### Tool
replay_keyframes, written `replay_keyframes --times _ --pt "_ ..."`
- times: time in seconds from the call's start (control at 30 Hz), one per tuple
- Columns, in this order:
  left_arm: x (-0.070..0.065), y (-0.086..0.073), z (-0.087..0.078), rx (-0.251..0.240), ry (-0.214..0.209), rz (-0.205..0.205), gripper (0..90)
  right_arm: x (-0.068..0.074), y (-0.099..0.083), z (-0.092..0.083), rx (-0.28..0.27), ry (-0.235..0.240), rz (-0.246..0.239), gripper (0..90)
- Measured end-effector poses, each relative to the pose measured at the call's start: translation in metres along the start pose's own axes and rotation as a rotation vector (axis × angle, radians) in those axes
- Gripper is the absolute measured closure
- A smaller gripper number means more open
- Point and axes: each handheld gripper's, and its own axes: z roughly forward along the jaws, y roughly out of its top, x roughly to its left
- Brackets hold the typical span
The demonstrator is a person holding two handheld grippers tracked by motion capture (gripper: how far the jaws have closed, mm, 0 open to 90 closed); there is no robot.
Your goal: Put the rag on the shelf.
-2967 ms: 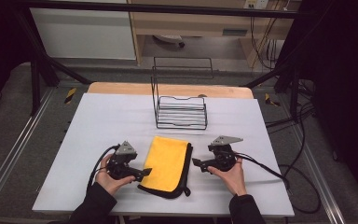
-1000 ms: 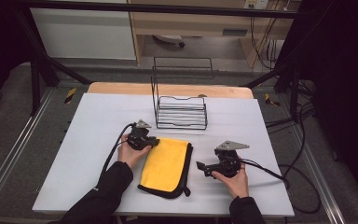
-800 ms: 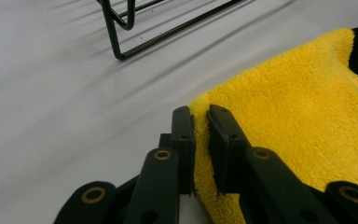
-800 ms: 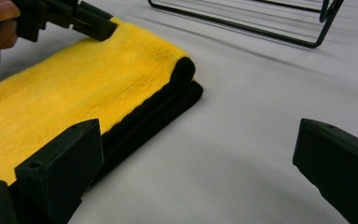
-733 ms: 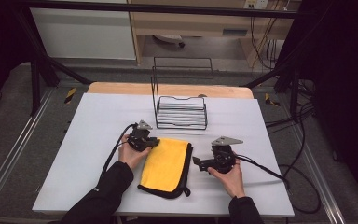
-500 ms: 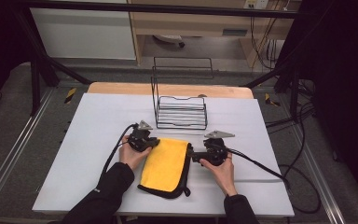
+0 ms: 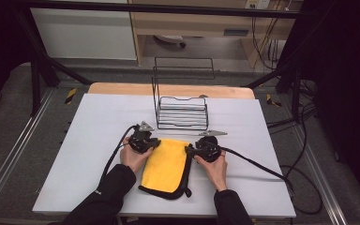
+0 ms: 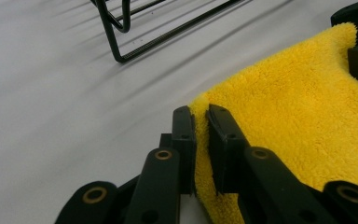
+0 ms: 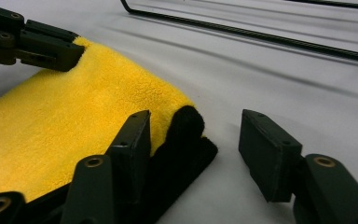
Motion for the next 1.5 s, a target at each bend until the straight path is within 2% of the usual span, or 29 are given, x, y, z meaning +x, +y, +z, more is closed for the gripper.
replay_keyframes --times 0.13,0.27,0.47,0.63,0.83,0.97,1.1,1.27,1.5 --pt "0.001 0.000 0.000 0.000 -0.005 -0.018 80.8 0.005 0.001 0.001 0.015 0.001 0.008 56.7" --pt "0.000 -0.001 0.000 -0.006 -0.003 -0.017 80.8 0.007 0.001 0.001 0.028 0.009 0.044 62.4" --pt "0.002 -0.002 0.000 -0.015 -0.014 -0.010 80.8 0.009 0.001 0.002 0.037 0.029 0.095 75.9" --pt "0.002 -0.002 -0.001 -0.015 -0.012 -0.013 82.0 0.009 0.002 0.001 0.045 0.034 0.123 79.0" --pt "0.003 -0.001 -0.005 -0.028 -0.009 -0.053 83.7 0.009 0.004 -0.002 0.039 0.038 0.122 79.7" --pt "0.004 0.000 -0.014 -0.054 -0.015 -0.062 84.0 0.010 0.006 -0.007 0.013 0.050 0.116 79.8" --pt "0.002 0.002 -0.024 -0.081 -0.015 -0.046 83.9 0.016 0.010 -0.013 -0.015 0.044 0.063 79.8" --pt "0.000 0.001 -0.038 -0.114 -0.017 -0.041 83.9 0.023 0.016 -0.023 -0.051 0.058 0.029 79.9" --pt "-0.004 0.000 -0.053 -0.143 0.001 -0.031 83.9 0.033 0.021 -0.033 -0.085 0.065 -0.031 79.9"
